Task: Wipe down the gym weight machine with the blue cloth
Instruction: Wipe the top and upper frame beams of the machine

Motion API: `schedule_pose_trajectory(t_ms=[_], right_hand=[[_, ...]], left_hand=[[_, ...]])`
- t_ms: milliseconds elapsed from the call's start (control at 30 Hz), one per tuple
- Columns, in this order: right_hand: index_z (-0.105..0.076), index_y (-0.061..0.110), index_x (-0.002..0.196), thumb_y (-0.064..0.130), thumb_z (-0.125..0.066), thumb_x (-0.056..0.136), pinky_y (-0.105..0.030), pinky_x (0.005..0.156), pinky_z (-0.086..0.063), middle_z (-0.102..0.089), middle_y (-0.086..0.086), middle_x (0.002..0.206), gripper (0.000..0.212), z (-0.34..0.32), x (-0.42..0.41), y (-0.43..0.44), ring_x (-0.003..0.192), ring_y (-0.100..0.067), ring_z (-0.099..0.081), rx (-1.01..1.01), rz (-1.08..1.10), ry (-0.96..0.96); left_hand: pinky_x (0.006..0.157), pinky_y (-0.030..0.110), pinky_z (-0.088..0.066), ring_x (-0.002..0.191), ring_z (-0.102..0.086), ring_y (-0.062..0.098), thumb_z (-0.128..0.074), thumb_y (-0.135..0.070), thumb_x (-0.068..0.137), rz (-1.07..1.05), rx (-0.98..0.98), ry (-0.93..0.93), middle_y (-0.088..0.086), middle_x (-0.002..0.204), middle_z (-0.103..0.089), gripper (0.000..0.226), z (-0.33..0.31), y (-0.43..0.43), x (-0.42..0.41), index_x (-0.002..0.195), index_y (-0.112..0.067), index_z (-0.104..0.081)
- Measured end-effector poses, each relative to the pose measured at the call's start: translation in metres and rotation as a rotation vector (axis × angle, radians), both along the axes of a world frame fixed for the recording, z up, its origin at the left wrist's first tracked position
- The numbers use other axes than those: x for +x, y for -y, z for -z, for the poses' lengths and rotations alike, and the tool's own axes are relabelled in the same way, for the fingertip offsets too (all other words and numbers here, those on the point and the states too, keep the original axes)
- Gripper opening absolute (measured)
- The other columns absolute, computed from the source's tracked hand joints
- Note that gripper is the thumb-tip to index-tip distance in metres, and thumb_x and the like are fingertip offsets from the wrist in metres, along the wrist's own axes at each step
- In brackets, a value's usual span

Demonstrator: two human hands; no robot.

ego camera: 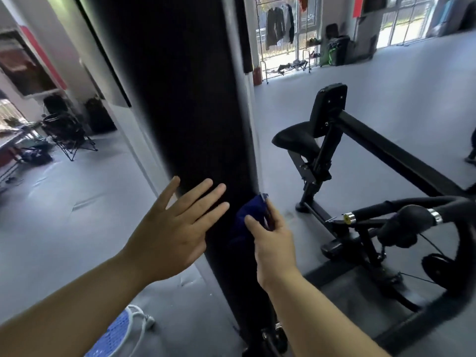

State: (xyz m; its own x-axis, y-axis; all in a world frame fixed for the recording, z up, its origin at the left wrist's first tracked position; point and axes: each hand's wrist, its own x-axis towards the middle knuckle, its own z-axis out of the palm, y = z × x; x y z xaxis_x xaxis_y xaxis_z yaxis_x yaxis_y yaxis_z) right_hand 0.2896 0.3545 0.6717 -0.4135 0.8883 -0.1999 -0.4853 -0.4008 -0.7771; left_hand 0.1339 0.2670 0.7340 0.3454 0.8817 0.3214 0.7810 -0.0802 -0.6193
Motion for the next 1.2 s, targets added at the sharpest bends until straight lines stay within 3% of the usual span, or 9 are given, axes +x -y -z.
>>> schedule_pose_trajectory(t_ms=[300,500,633,767,833,900,1000,1133,1200], right_hand=[[-0.074,0.012,0.106,0.004,-0.055,0.095,-0.026,0.072,-0.056,-0.073,-0.012,0.103,0.023,-0.052,0.029,0.030,0.095,-0.023,-0.071,0.201,-0.241,0.034],[-0.068,0.005,0.113,-0.003,-0.055,0.087,-0.032,0.079,-0.059,-0.071,-0.016,0.112,0.030,-0.074,0.037,0.029,0.102,-0.028,-0.069,0.231,-0.416,0.046],[-0.066,0.009,0.120,0.009,-0.058,0.090,-0.034,0.094,-0.055,-0.070,-0.009,0.118,0.031,-0.102,0.036,0.008,0.113,-0.023,-0.066,0.347,-0.391,0.063],[-0.071,0.022,0.101,-0.001,-0.053,0.094,-0.028,0.080,-0.054,-0.072,0.010,0.097,0.030,-0.139,0.017,-0.002,0.089,0.000,-0.064,1.236,-0.057,0.498],[-0.071,0.019,0.101,0.000,-0.053,0.091,-0.031,0.109,-0.041,-0.067,0.005,0.118,0.028,-0.158,-0.001,-0.016,0.122,-0.007,-0.054,1.860,0.115,0.592],[-0.073,0.014,0.101,0.003,-0.054,0.089,-0.044,0.122,-0.018,-0.063,-0.003,0.129,0.025,-0.173,-0.023,-0.040,0.137,-0.022,-0.043,2.341,0.197,0.667],[-0.073,0.014,0.104,0.011,-0.054,0.087,-0.050,0.121,-0.004,-0.060,-0.002,0.136,0.026,-0.186,-0.045,-0.065,0.141,-0.025,-0.039,2.609,0.260,0.729],[-0.074,0.018,0.107,0.020,-0.053,0.093,-0.050,0.121,-0.003,-0.060,0.000,0.136,0.026,-0.185,-0.050,-0.075,0.141,-0.023,-0.039,2.731,0.353,0.641],[-0.075,0.019,0.106,0.023,-0.052,0.094,-0.052,0.121,-0.006,-0.062,0.001,0.133,0.026,-0.183,-0.055,-0.077,0.140,-0.025,-0.041,2.766,0.424,0.587]], left_hand=[[0.089,0.006,-0.036,0.121,-0.058,0.022,-0.075,-0.037,0.075,0.102,-0.051,0.816,-0.003,0.159,-0.026,0.084,0.006,0.009,0.039,0.147,-0.035,-0.033],[0.100,0.013,-0.044,0.130,-0.046,0.010,-0.061,-0.038,0.080,0.230,0.234,1.020,-0.002,0.145,-0.043,0.050,0.018,0.023,0.050,0.128,-0.028,-0.053],[0.096,0.019,-0.049,0.124,-0.051,0.011,-0.079,-0.019,0.077,0.200,0.737,1.283,0.004,0.134,-0.050,0.048,0.023,0.017,0.047,0.119,-0.019,-0.056],[0.102,0.016,-0.044,0.124,-0.047,0.005,-0.071,-0.001,0.084,0.038,1.043,1.693,0.000,0.143,-0.040,0.053,0.006,-0.012,0.042,0.125,-0.028,-0.050],[0.112,0.013,-0.029,0.138,-0.031,0.005,-0.058,-0.021,0.085,0.002,0.909,1.772,-0.002,0.152,-0.029,0.056,0.014,-0.025,0.052,0.138,-0.029,-0.042],[0.120,0.035,-0.023,0.144,-0.026,0.012,-0.045,-0.044,0.084,-0.038,0.929,1.805,-0.007,0.150,-0.032,0.053,0.030,-0.036,0.062,0.136,-0.044,-0.039],[0.114,0.054,-0.029,0.139,-0.036,0.028,-0.044,-0.057,0.084,-0.167,1.153,1.919,-0.006,0.134,-0.047,0.030,0.019,-0.050,0.068,0.112,-0.047,-0.049],[0.111,0.010,-0.023,0.142,-0.031,0.014,-0.047,-0.038,0.088,-0.156,1.373,1.815,-0.003,0.143,-0.047,0.035,-0.013,-0.075,0.069,0.122,-0.033,-0.053],[0.112,0.010,-0.023,0.141,-0.033,0.014,-0.046,-0.035,0.089,-0.103,1.407,1.646,-0.006,0.140,-0.047,0.041,0.005,-0.079,0.070,0.130,-0.031,-0.053]])
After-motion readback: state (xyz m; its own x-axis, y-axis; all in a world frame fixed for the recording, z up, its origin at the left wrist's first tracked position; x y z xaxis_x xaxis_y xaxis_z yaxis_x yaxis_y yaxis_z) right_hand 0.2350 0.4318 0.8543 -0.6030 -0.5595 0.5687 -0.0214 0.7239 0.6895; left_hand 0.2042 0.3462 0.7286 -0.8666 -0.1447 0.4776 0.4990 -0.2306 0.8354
